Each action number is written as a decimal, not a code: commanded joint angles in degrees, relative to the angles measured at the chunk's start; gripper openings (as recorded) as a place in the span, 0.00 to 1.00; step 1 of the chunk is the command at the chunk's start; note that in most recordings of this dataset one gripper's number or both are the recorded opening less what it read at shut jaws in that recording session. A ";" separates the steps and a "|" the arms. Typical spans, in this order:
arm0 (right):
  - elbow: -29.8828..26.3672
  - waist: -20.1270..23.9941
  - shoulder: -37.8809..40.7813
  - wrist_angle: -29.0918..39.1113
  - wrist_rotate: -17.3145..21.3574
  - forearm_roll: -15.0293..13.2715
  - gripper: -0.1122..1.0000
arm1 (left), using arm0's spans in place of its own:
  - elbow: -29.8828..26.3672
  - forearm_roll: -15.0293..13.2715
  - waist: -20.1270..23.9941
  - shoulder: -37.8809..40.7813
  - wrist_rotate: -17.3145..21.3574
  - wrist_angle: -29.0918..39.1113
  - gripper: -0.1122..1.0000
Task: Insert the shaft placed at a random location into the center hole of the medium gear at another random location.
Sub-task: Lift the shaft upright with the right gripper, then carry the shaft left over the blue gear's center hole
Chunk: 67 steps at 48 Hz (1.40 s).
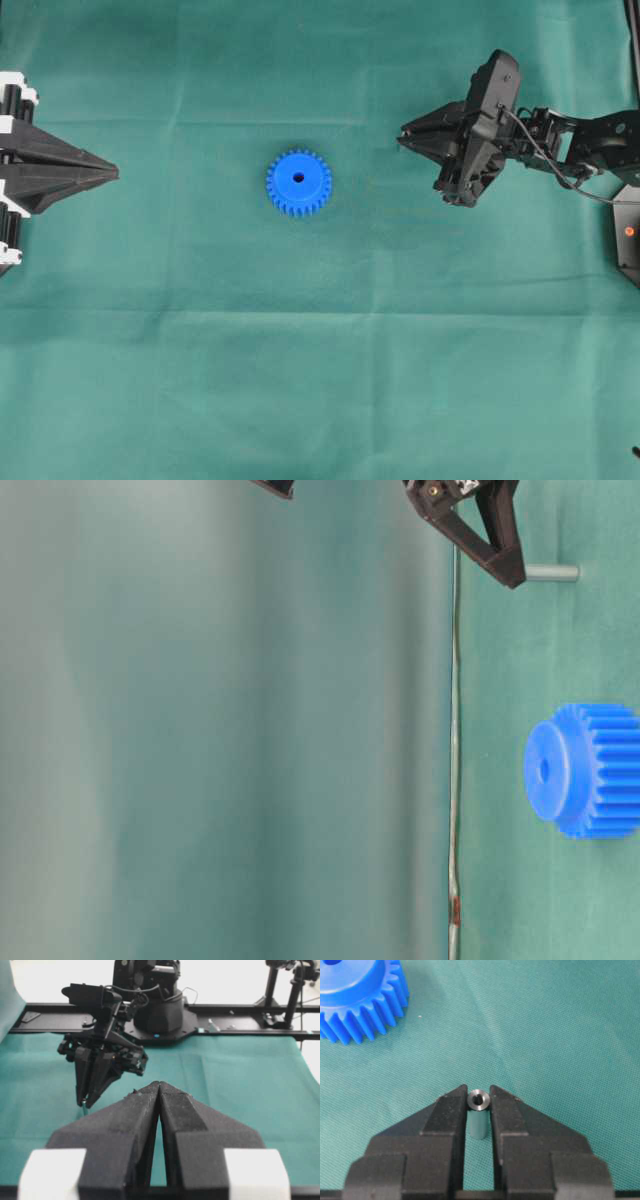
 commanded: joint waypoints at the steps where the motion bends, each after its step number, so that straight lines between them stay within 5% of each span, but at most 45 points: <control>1: -0.88 -0.26 -0.62 -0.35 -0.26 -0.09 0.22 | -1.23 0.09 0.00 0.53 -0.09 -0.26 0.11; 14: -1.41 -0.26 -3.69 1.23 -0.18 0.09 0.22 | -1.23 0.18 -0.09 0.53 -0.09 -0.18 0.11; 36: -3.96 -0.26 -18.46 17.58 -0.26 -0.09 0.22 | -1.23 0.18 -0.09 0.53 -0.09 -0.18 0.11; 51: -6.15 1.58 -15.91 16.70 -0.18 -0.09 0.22 | -1.23 0.18 -0.09 0.62 -0.18 -0.18 0.11; 67: -16.17 5.98 -7.12 15.73 -0.09 -0.09 0.22 | -1.23 0.18 -0.09 0.53 -0.09 -0.18 0.11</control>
